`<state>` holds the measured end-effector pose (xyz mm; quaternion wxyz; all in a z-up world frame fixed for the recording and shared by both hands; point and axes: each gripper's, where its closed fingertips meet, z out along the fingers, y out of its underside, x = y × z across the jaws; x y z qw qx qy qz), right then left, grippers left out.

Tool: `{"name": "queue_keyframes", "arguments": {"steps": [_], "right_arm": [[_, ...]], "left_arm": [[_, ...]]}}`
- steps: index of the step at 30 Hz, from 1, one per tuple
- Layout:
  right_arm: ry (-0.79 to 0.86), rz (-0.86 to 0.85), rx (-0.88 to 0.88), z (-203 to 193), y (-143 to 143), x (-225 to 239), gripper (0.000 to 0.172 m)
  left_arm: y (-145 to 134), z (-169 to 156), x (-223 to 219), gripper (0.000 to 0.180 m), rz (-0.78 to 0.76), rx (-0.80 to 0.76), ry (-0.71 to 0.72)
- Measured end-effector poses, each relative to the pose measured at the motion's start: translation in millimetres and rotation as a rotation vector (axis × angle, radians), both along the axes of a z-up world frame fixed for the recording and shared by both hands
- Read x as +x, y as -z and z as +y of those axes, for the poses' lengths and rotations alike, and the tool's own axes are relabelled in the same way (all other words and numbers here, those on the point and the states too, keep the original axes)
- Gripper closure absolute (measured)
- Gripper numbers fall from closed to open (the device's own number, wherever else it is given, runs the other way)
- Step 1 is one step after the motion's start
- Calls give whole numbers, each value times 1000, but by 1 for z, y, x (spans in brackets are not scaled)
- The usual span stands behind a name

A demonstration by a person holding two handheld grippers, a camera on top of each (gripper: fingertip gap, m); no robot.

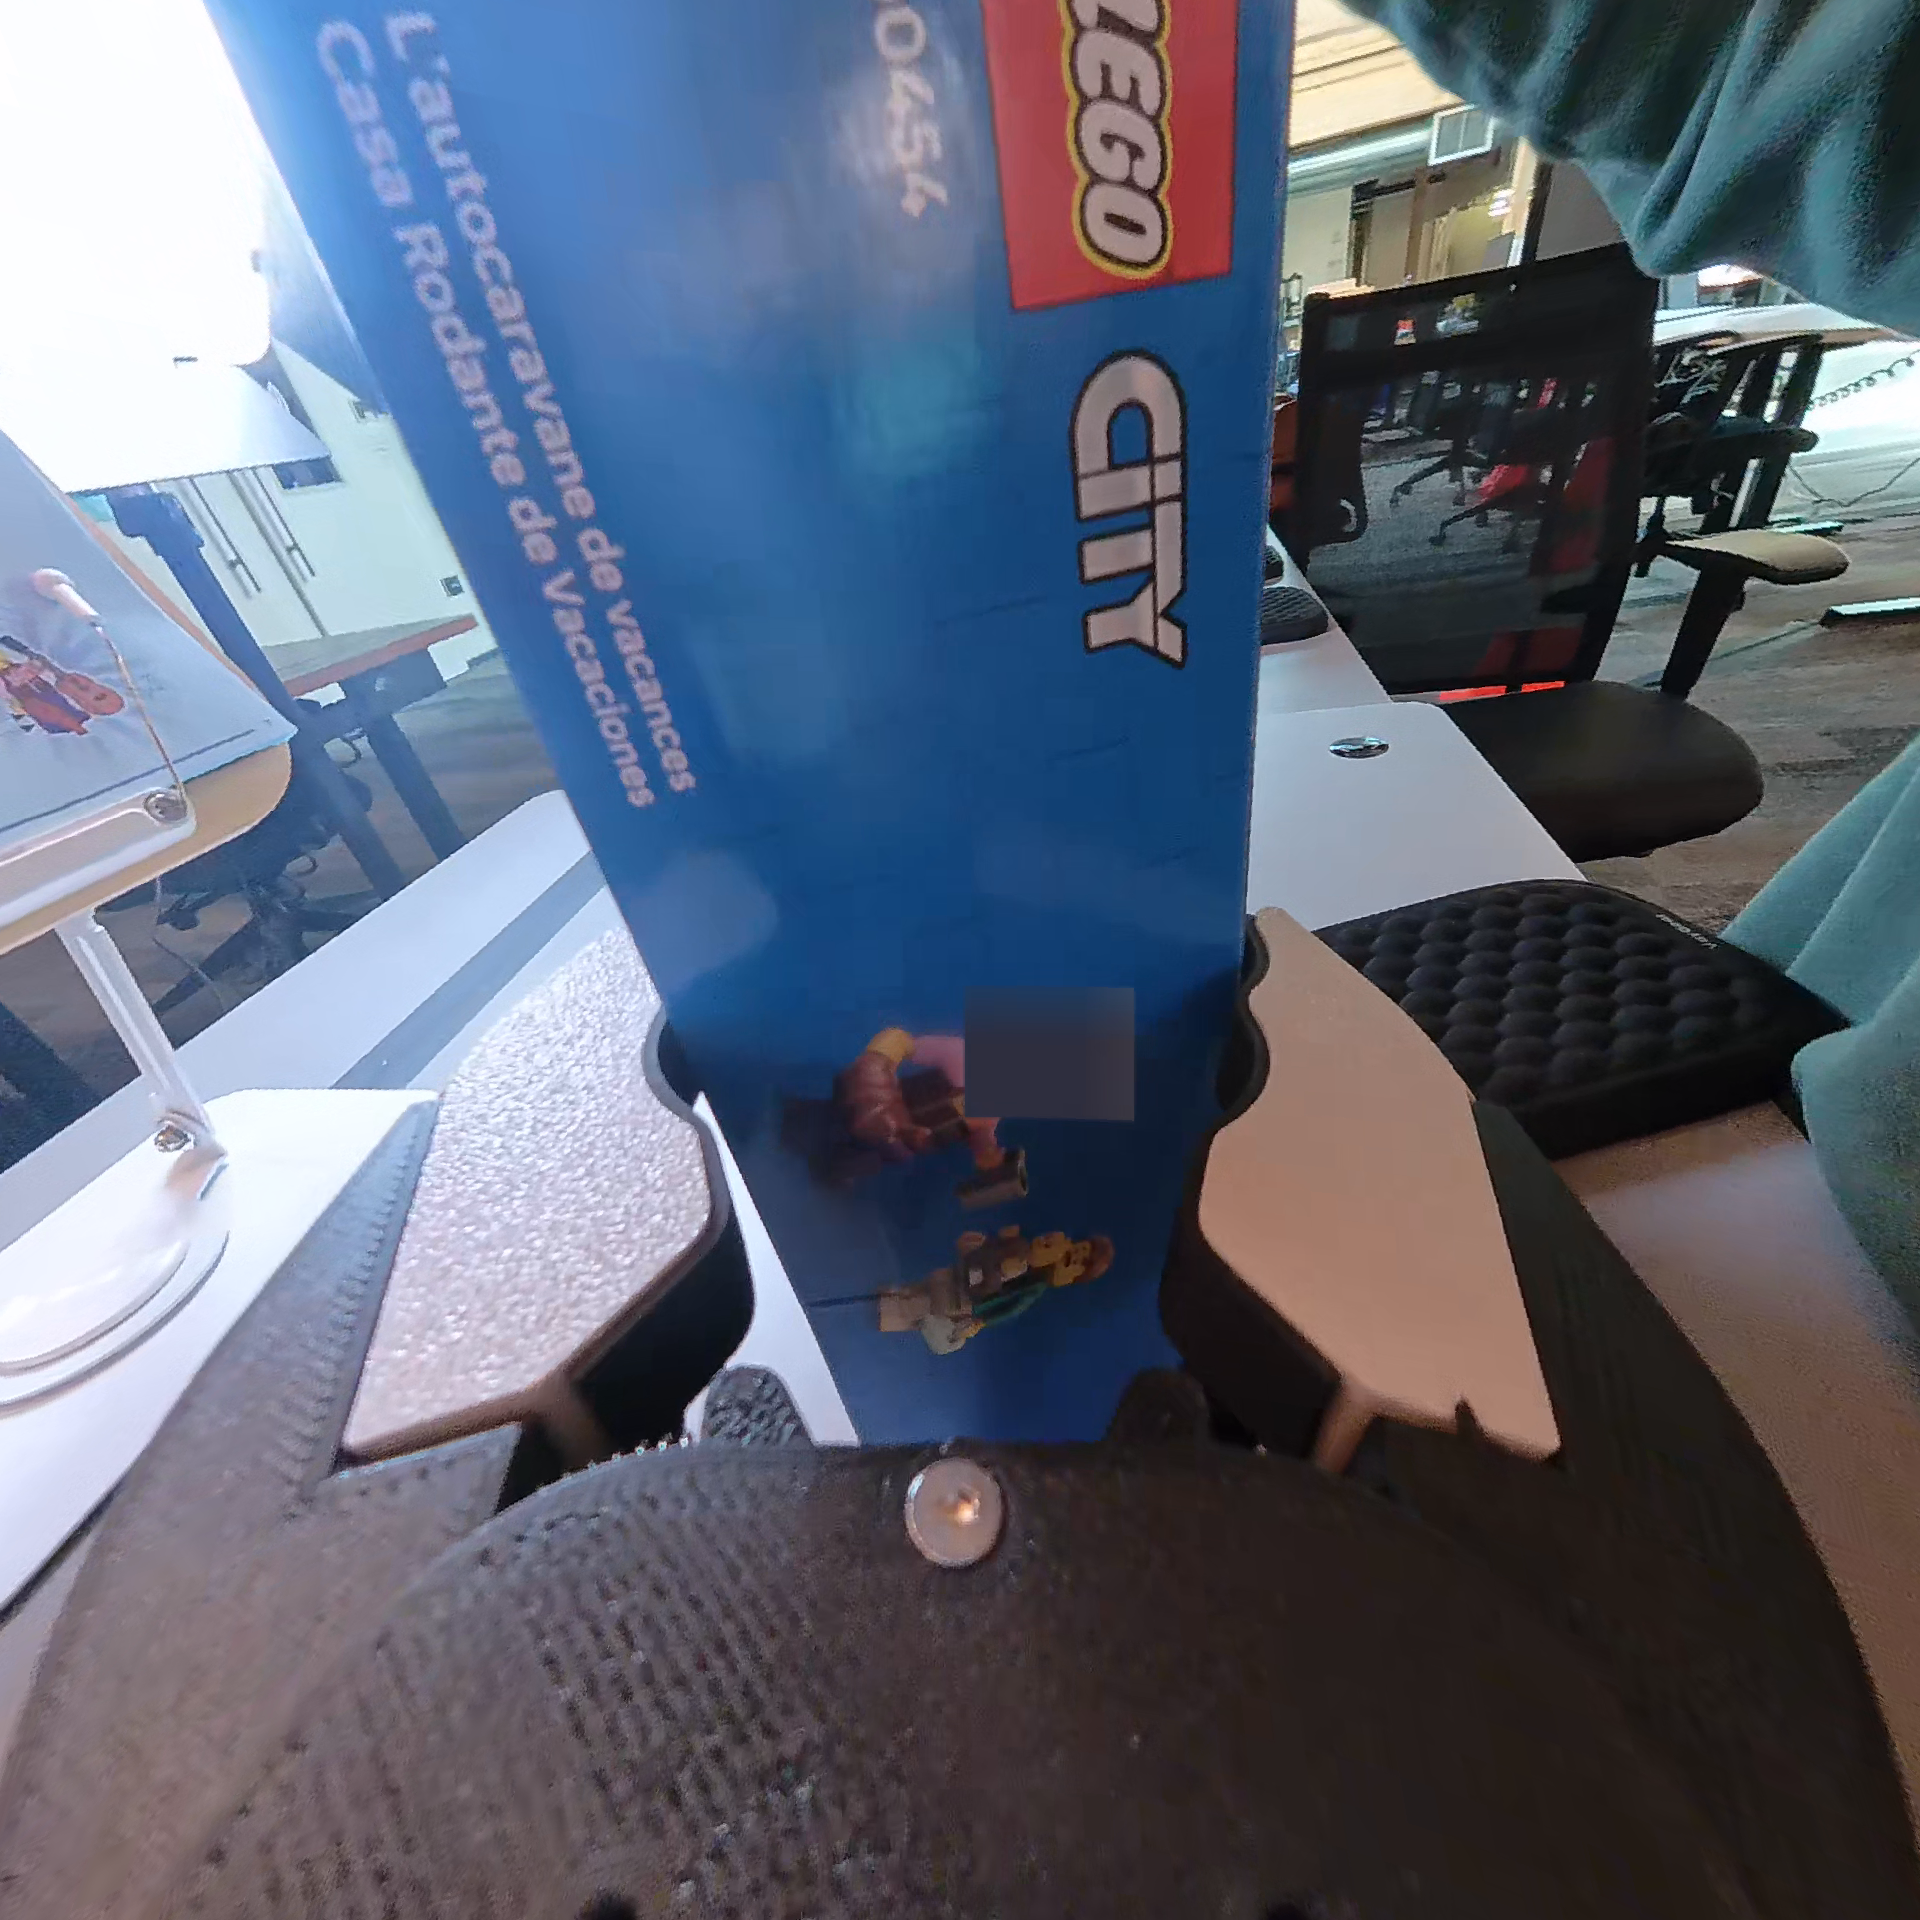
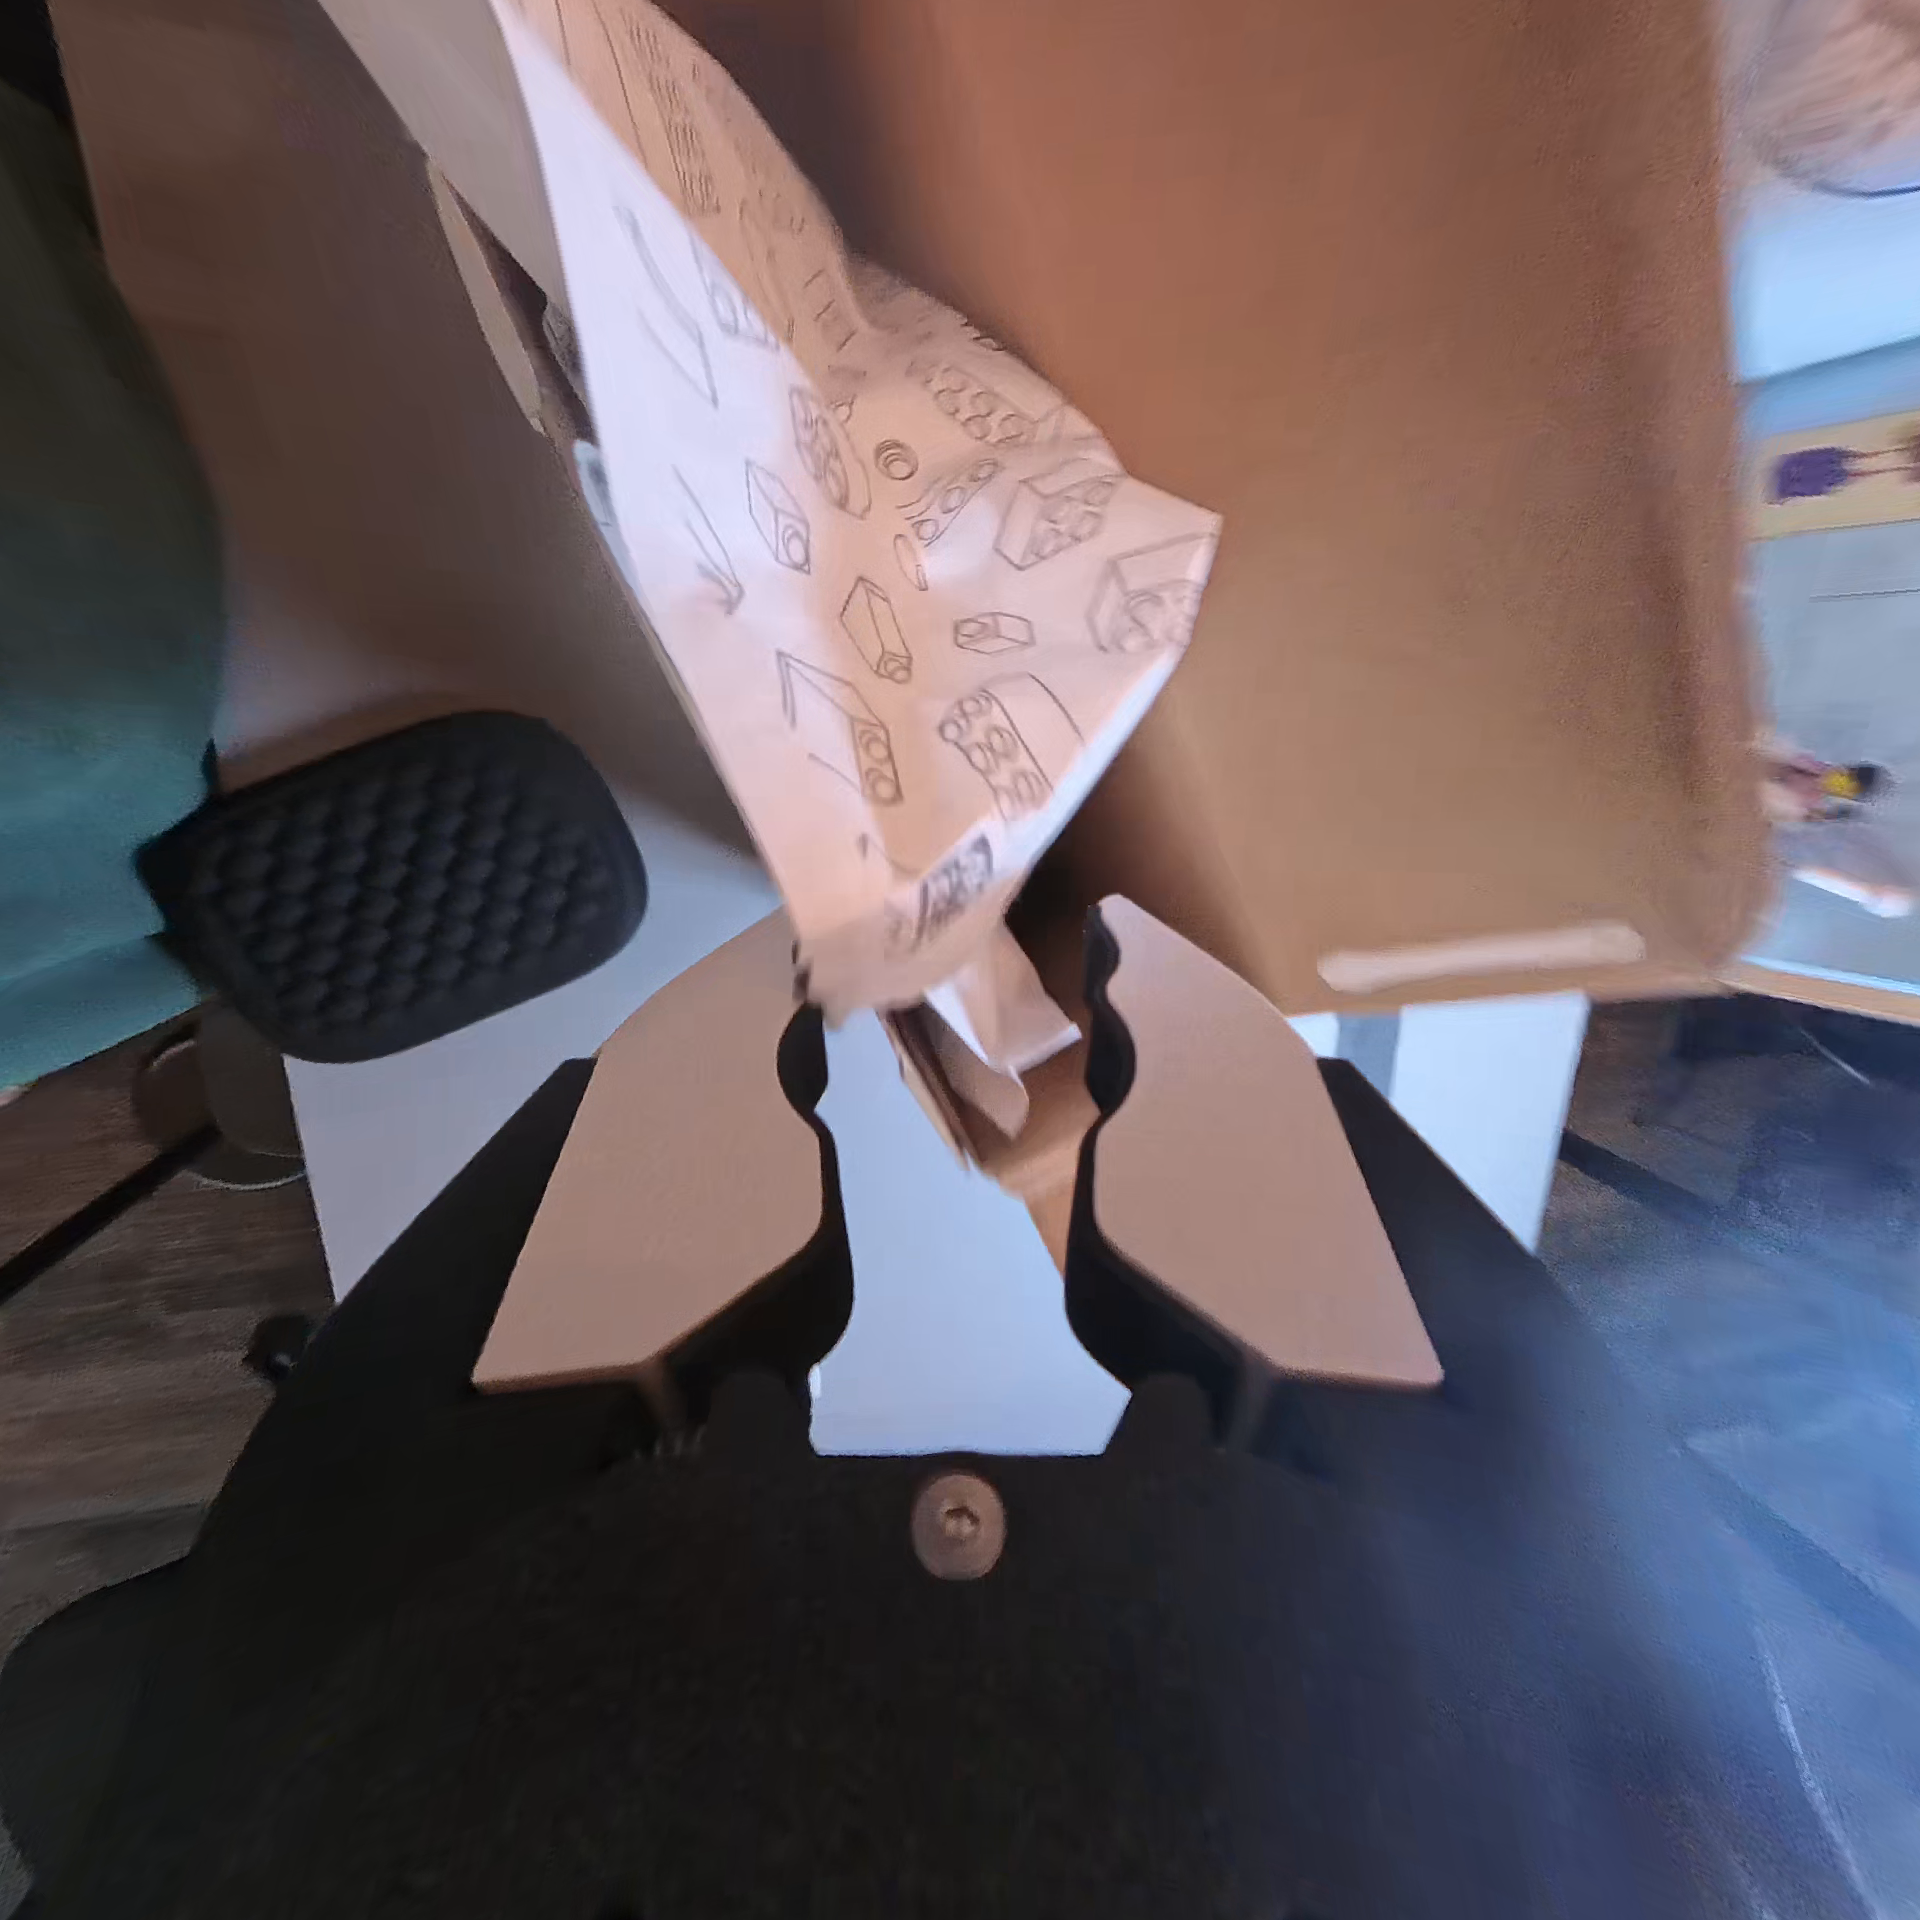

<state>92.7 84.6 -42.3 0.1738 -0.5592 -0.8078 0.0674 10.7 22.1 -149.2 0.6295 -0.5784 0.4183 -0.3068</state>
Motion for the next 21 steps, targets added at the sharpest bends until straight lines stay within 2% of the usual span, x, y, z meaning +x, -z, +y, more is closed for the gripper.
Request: {"name": "queue_keyframes", "arguments": {"steps": [2, 5, 11, 14, 16, 21], "right_arm": [[-35, -15, -7, -2, 17, -9, 128], [-41, 31, -39, -3, 14, -26, 132], [-81, -19, 28, 5, 28, -42, 169], [-144, -62, 111, 1, 43, -45, 172], [-172, -106, 95, -7, 60, -45, 172], [-196, -187, 95, -9, 68, -46, 172]], "left_arm": [[-1, -1, 3, 81, 4, 15, 7], [0, -2, 0, 81, -2, 20, 8], [-1, -10, 1, 81, 24, 41, 47], [-1, -6, -2, 81, 14, 25, 41], [-1, -6, -3, 81, 15, 28, 45], [-2, -5, -2, 80, 30, 25, 51]]}}
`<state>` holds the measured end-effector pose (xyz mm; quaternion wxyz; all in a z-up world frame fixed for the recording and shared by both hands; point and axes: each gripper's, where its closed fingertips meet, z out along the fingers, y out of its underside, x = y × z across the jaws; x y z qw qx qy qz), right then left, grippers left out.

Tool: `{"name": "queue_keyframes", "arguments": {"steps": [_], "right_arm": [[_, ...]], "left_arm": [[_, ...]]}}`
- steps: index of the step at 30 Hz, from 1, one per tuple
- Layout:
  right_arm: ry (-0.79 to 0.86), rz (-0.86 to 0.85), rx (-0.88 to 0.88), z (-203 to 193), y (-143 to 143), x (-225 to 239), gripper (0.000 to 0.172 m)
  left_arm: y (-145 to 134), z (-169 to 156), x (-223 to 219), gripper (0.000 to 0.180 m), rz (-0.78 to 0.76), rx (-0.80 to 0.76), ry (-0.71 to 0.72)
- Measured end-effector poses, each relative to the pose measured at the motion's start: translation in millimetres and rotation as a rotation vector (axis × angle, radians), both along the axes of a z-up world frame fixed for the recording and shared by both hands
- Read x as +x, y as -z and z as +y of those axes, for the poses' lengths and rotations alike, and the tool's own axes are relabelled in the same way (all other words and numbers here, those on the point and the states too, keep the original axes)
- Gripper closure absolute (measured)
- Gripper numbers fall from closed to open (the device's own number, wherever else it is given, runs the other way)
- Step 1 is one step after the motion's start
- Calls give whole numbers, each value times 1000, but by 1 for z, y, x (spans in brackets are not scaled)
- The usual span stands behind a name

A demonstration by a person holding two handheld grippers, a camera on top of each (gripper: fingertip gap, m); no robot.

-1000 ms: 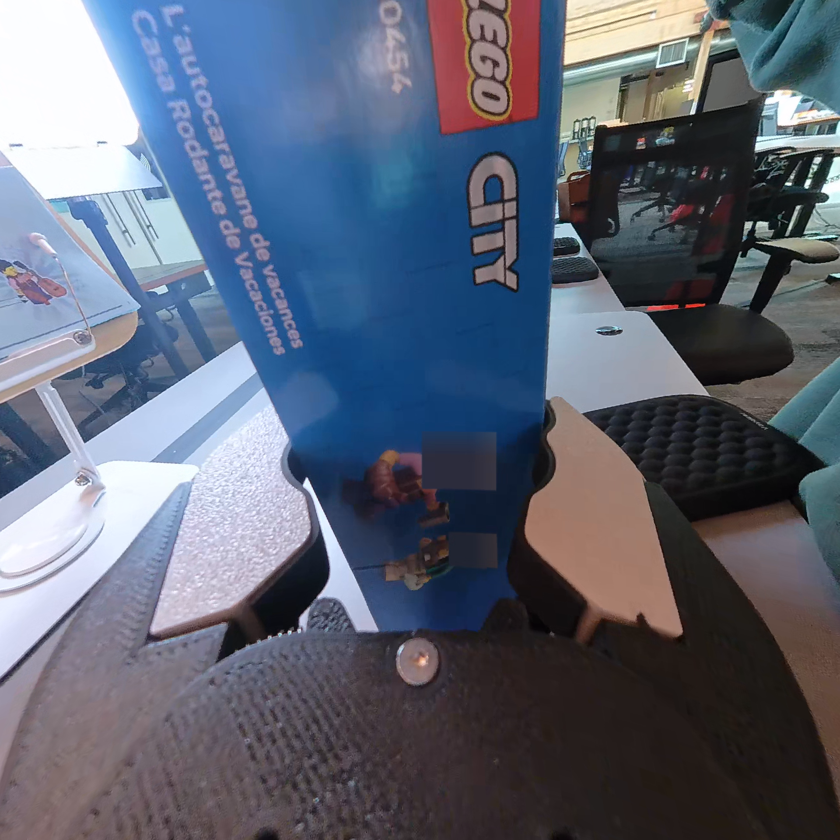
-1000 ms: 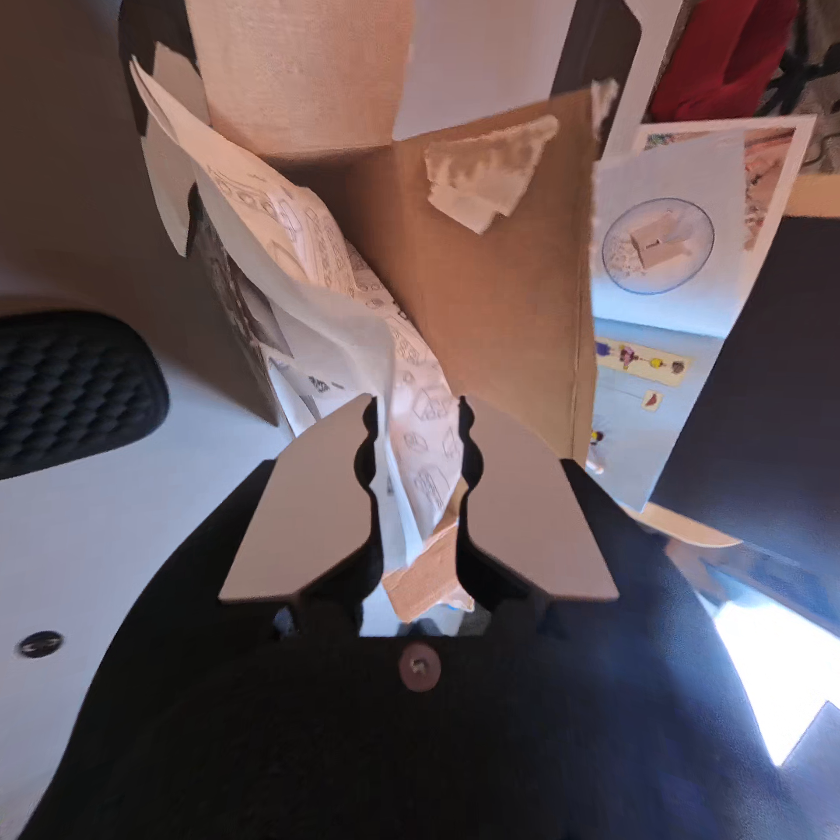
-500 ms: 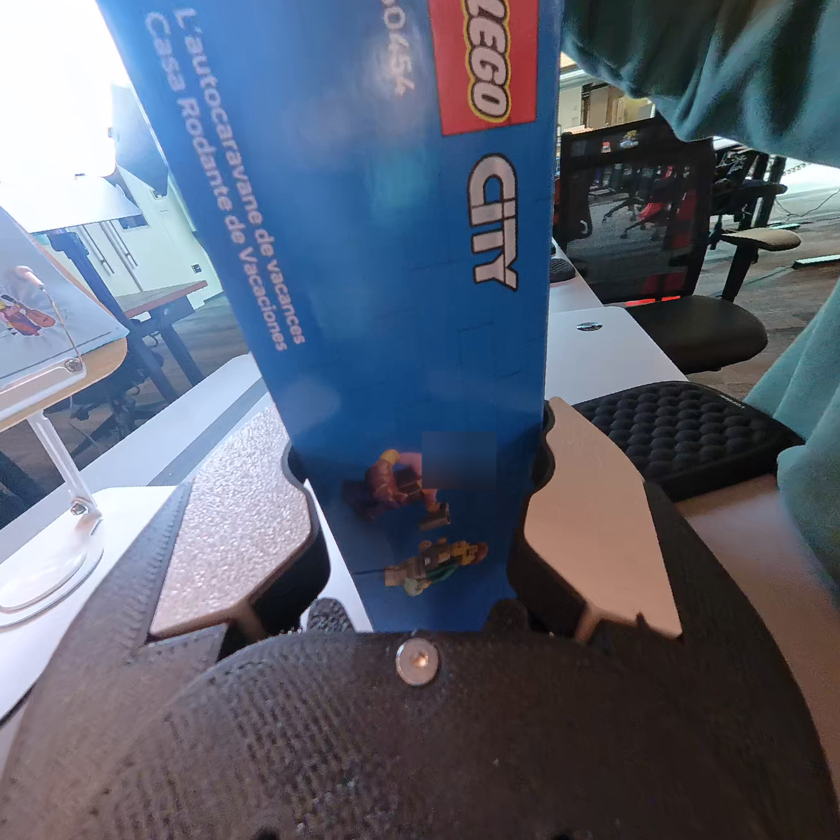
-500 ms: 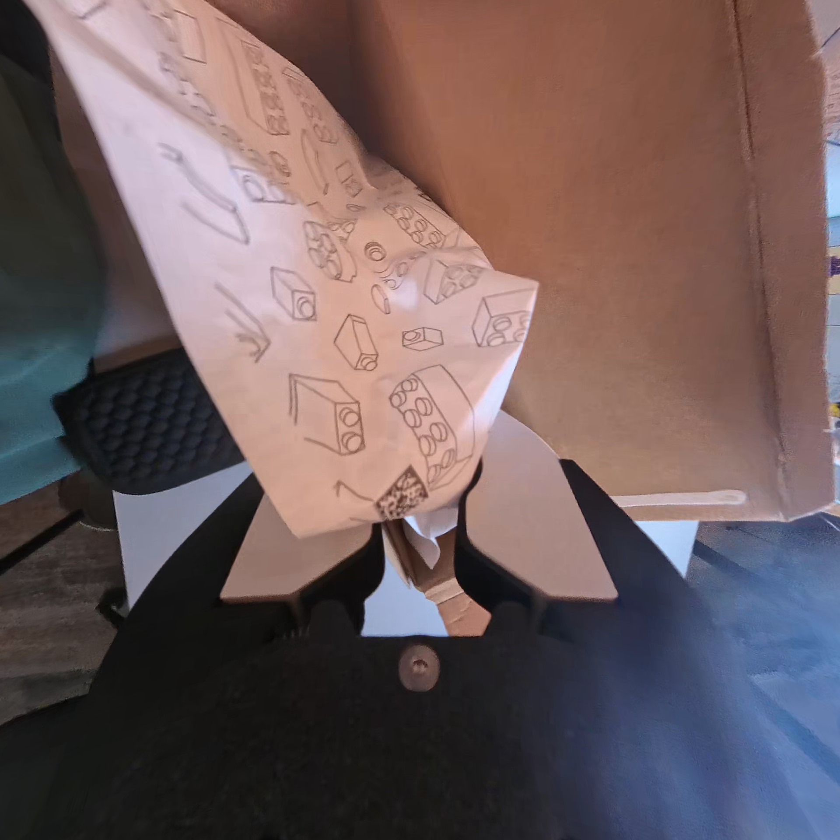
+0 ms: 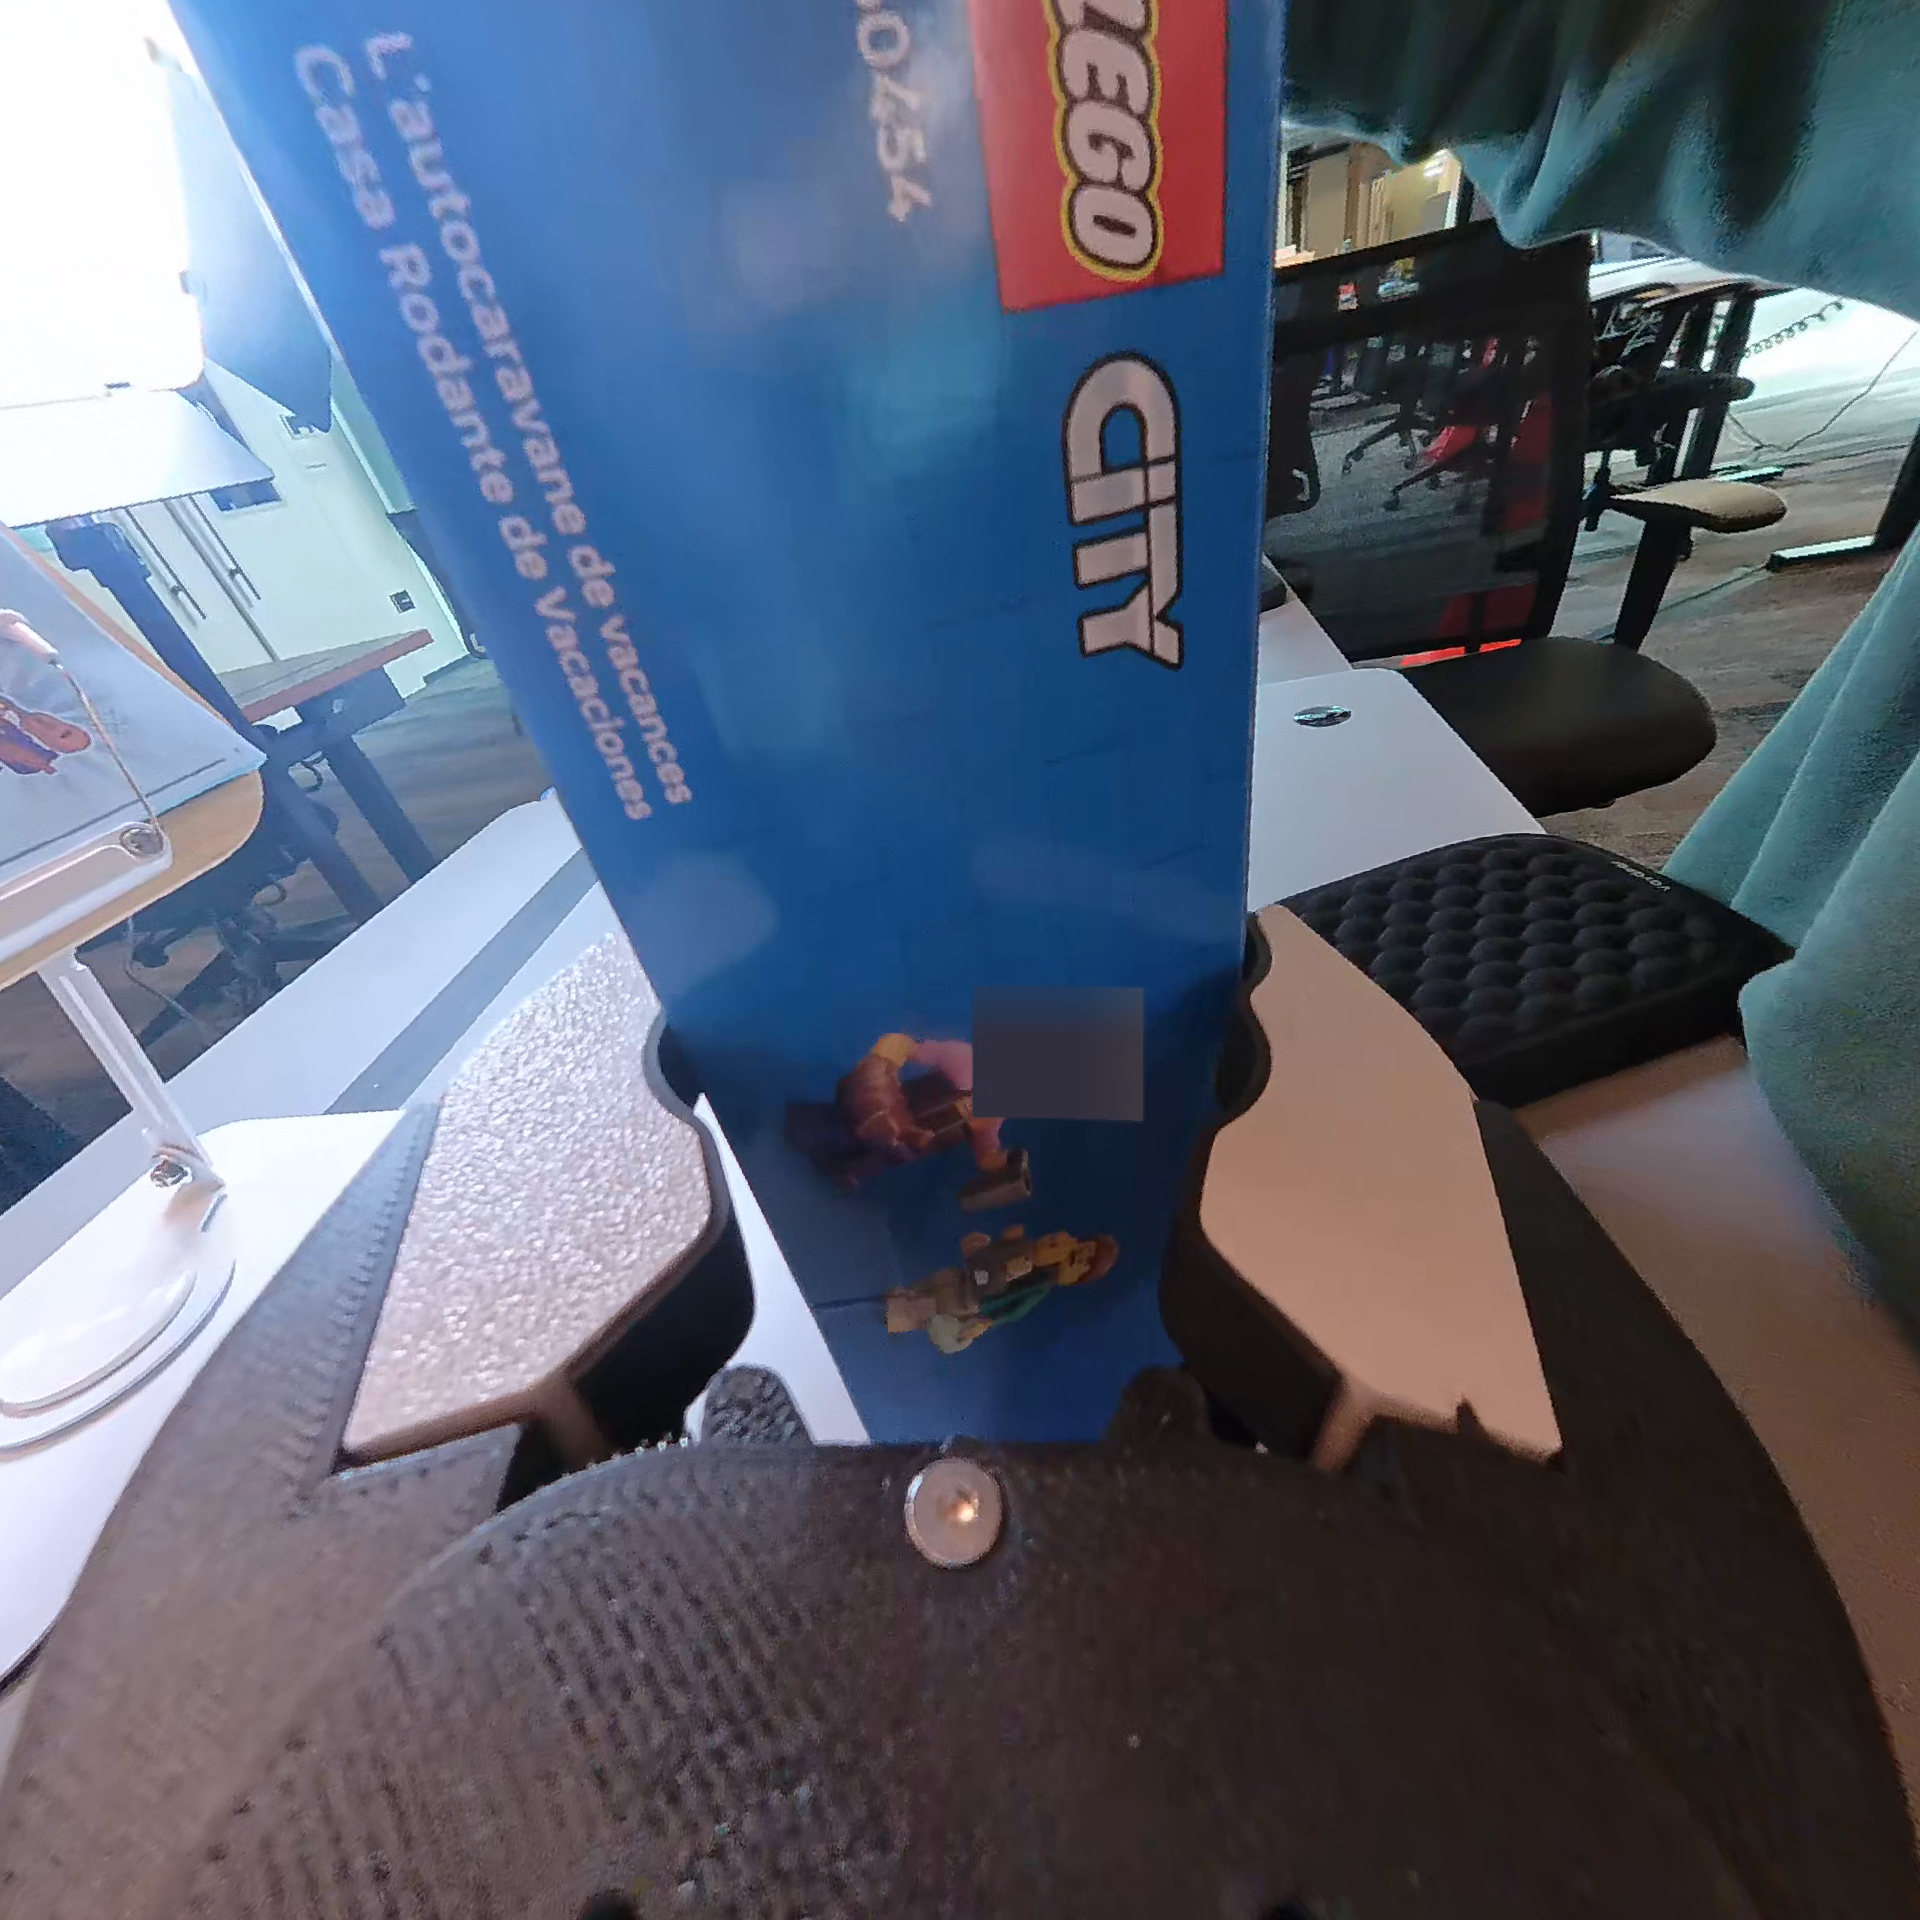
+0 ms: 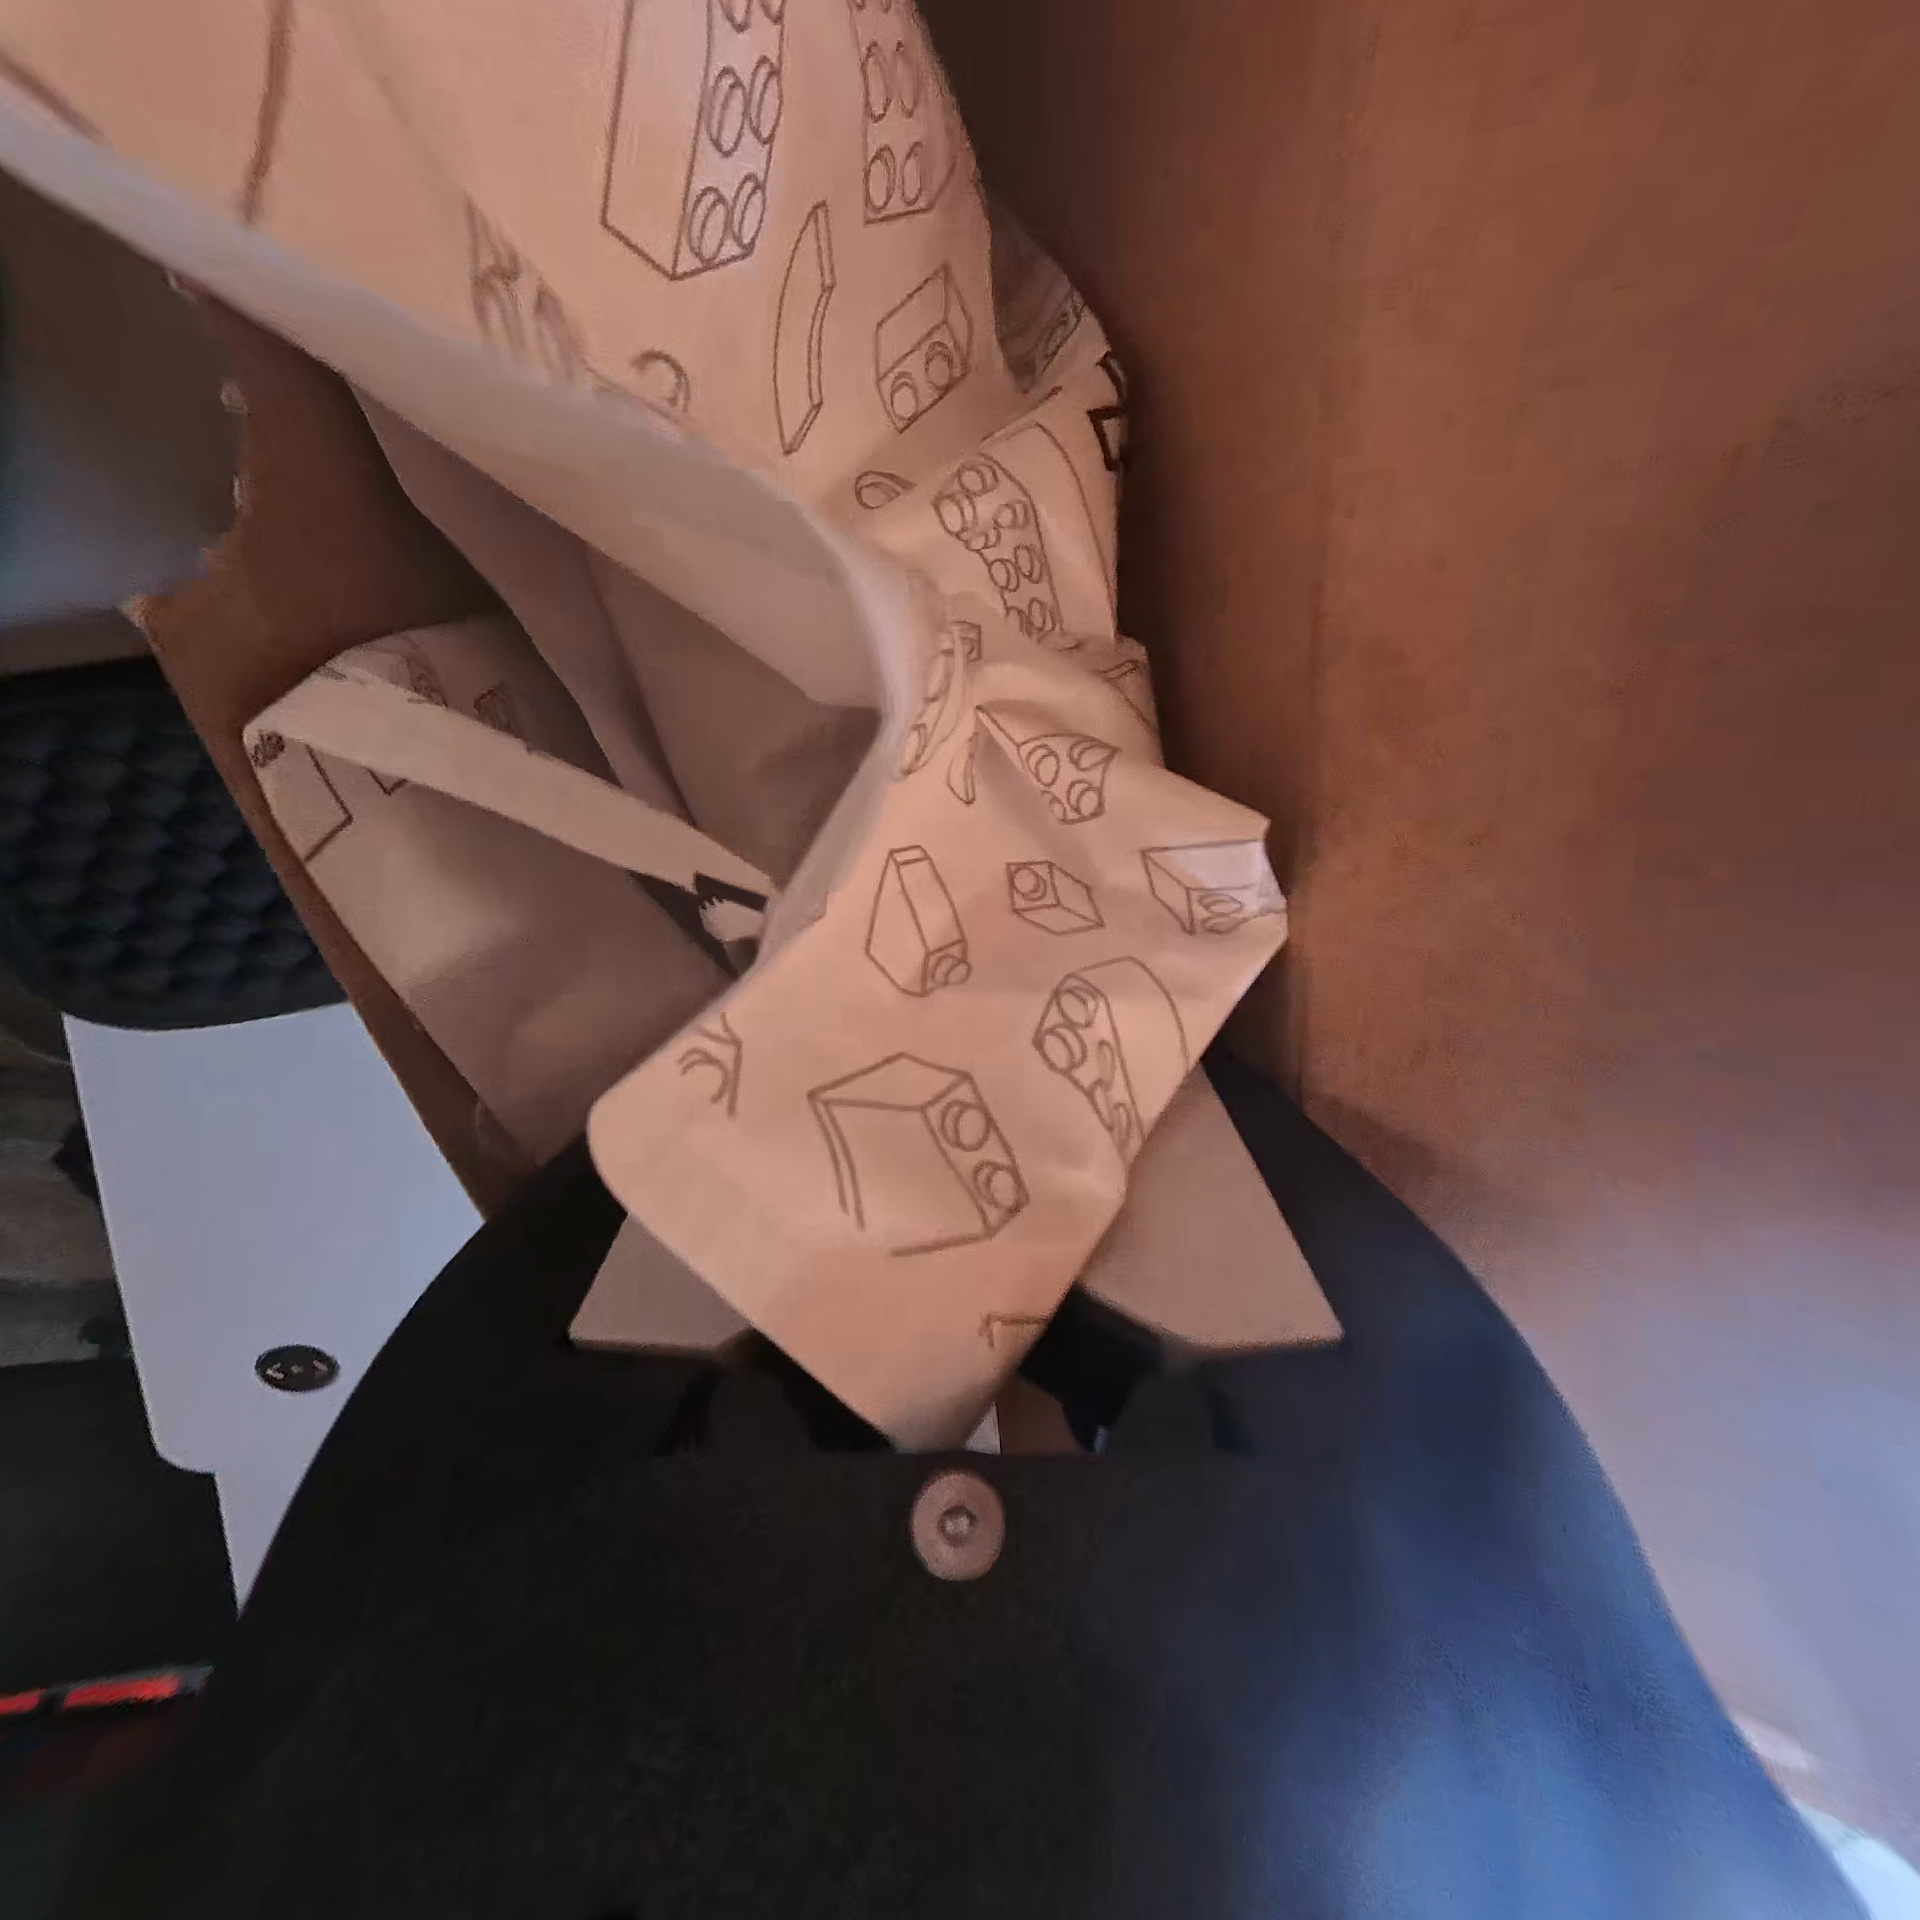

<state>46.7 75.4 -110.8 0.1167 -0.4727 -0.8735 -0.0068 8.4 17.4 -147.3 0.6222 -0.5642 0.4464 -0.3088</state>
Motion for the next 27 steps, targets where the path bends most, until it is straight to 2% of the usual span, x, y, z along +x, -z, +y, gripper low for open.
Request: {"name": "queue_keyframes", "arguments": {"steps": [4, 7, 11, 14, 17, 19, 22, 25, 27], "right_arm": [[-31, -115, 50, -4, 5, 6, 165], [-16, -98, 110, 0, -4, 6, 157], [7, 31, 137, 1, -46, 5, 147], [-49, 130, 183, -14, -85, -5, 137], [-147, 163, 194, -44, -103, -21, 132], [-215, 129, 216, -61, -97, -33, 139], [-245, -32, 308, -56, -64, -40, 163], [-215, -110, 256, -56, -39, -45, 172], [-207, -155, 242, -53, -22, -44, 172]], "left_arm": [[-1, -3, 2, 80, 17, 6, 13], [-1, -2, -3, 80, 17, -25, 19], [-2, -4, -4, 80, 43, -22, 21], [-1, -7, -2, 80, 72, -8, 22], [0, -7, -1, 80, 90, -8, 17], [1, -6, -1, 81, 90, -10, 16], [1, -6, 0, 81, 101, -7, 11], [1, -6, 0, 80, 108, -1, -2], [1, -6, 0, 80, 113, -1, -6]]}}
